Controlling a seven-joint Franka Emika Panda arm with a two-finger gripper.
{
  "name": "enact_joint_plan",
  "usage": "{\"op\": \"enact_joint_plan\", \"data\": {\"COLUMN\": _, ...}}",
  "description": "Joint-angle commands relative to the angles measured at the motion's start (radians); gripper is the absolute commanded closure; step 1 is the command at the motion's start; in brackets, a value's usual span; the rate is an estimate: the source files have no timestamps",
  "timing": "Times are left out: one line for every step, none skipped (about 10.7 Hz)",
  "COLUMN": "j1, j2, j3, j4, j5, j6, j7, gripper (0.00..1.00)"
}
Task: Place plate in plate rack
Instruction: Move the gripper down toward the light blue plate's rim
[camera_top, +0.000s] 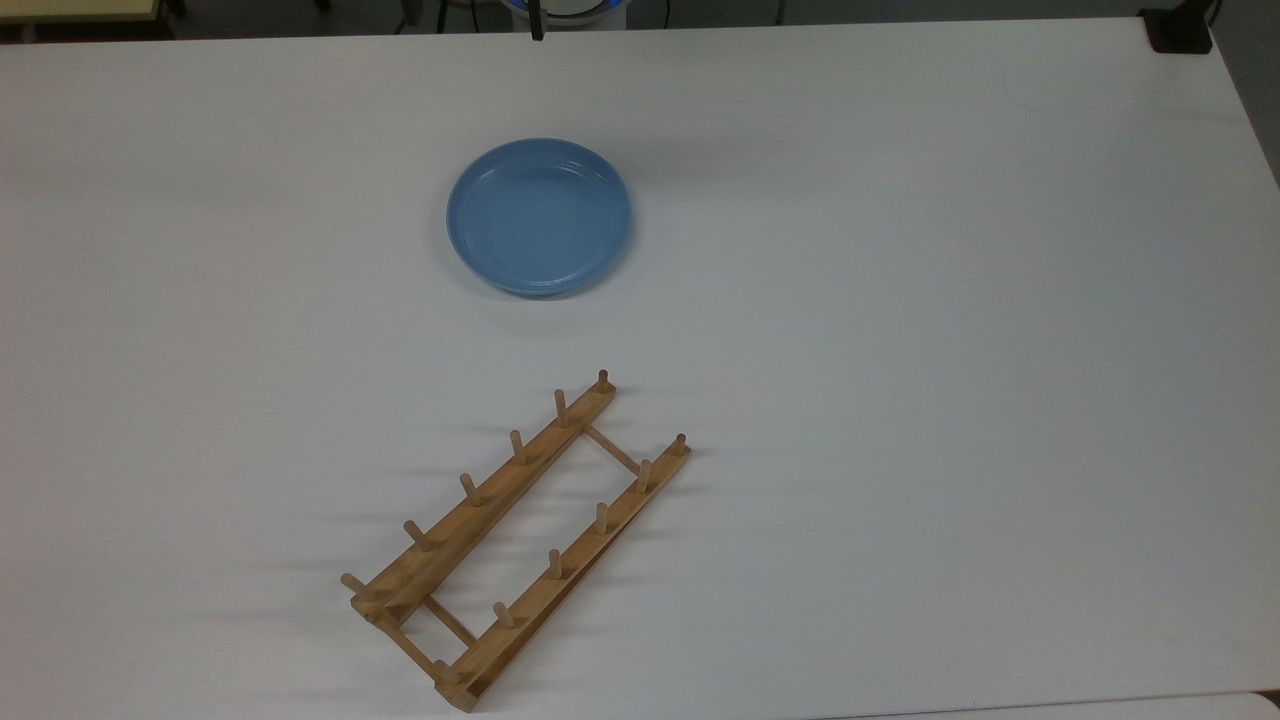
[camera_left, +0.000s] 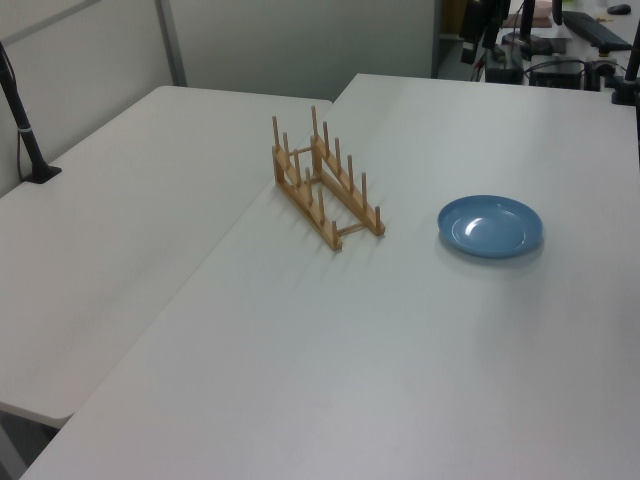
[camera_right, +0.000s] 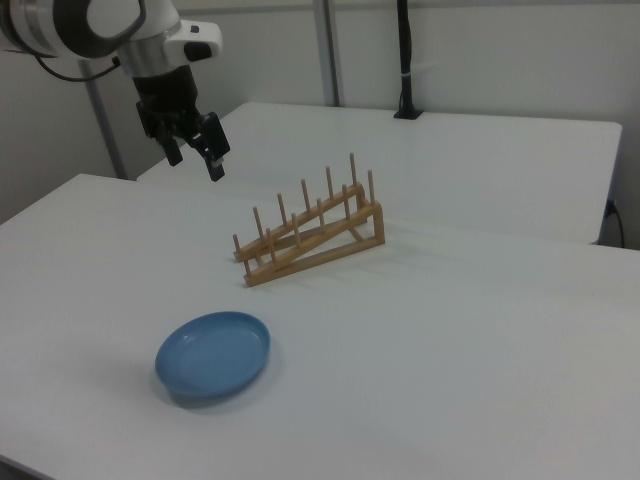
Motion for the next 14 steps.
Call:
{"op": "enact_joint_plan", "data": {"j1": 0.014, "j2": 0.0, "j3": 0.018, "j4": -0.03, "j5": -0.003, "j6": 0.015, "j7": -0.015, "gripper": 0.0}}
{"op": "enact_joint_plan", "data": {"j1": 0.014, "j2": 0.0, "j3": 0.018, "j4": -0.03, "j5": -0.003, "j6": 0.015, "j7": -0.015, "gripper": 0.0}}
{"op": "enact_joint_plan", "data": {"j1": 0.014, "j2": 0.0, "j3": 0.016, "j4": -0.03, "j5": -0.003, "j6": 0.015, "j7": -0.015, "gripper": 0.0}}
{"op": "enact_joint_plan", "data": {"j1": 0.014, "j2": 0.0, "j3": 0.016, "j4": -0.03, "j5": -0.003, "j6": 0.015, "j7": -0.015, "gripper": 0.0}}
{"op": "enact_joint_plan", "data": {"j1": 0.014, "j2": 0.0, "j3": 0.016, "j4": -0.03, "j5": -0.003, "j6": 0.015, "j7": -0.015, "gripper": 0.0}}
{"op": "enact_joint_plan", "data": {"j1": 0.014, "j2": 0.0, "j3": 0.016, "j4": -0.03, "j5": -0.003, "j6": 0.015, "j7": -0.015, "gripper": 0.0}}
{"op": "enact_joint_plan", "data": {"j1": 0.014, "j2": 0.0, "j3": 0.018, "j4": -0.03, "j5": -0.003, "j6": 0.015, "j7": -0.015, "gripper": 0.0}}
{"op": "enact_joint_plan", "data": {"j1": 0.014, "j2": 0.0, "j3": 0.018, "j4": -0.03, "j5": -0.003, "j6": 0.015, "j7": -0.015, "gripper": 0.0}}
{"op": "enact_joint_plan", "data": {"j1": 0.014, "j2": 0.0, "j3": 0.018, "j4": -0.03, "j5": -0.003, "j6": 0.015, "j7": -0.018, "gripper": 0.0}}
{"op": "enact_joint_plan", "data": {"j1": 0.014, "j2": 0.0, "j3": 0.016, "j4": -0.034, "j5": -0.005, "j6": 0.015, "j7": -0.027, "gripper": 0.0}}
{"op": "enact_joint_plan", "data": {"j1": 0.016, "j2": 0.0, "j3": 0.018, "j4": -0.047, "j5": -0.005, "j6": 0.015, "j7": -0.057, "gripper": 0.0}}
{"op": "enact_joint_plan", "data": {"j1": 0.013, "j2": -0.003, "j3": 0.018, "j4": -0.057, "j5": -0.008, "j6": 0.009, "j7": -0.144, "gripper": 0.0}}
{"op": "enact_joint_plan", "data": {"j1": 0.005, "j2": -0.006, "j3": 0.016, "j4": -0.059, "j5": -0.017, "j6": -0.02, "j7": -0.26, "gripper": 0.0}}
{"op": "enact_joint_plan", "data": {"j1": -0.012, "j2": -0.01, "j3": 0.016, "j4": -0.056, "j5": -0.024, "j6": -0.051, "j7": -0.378, "gripper": 0.0}}
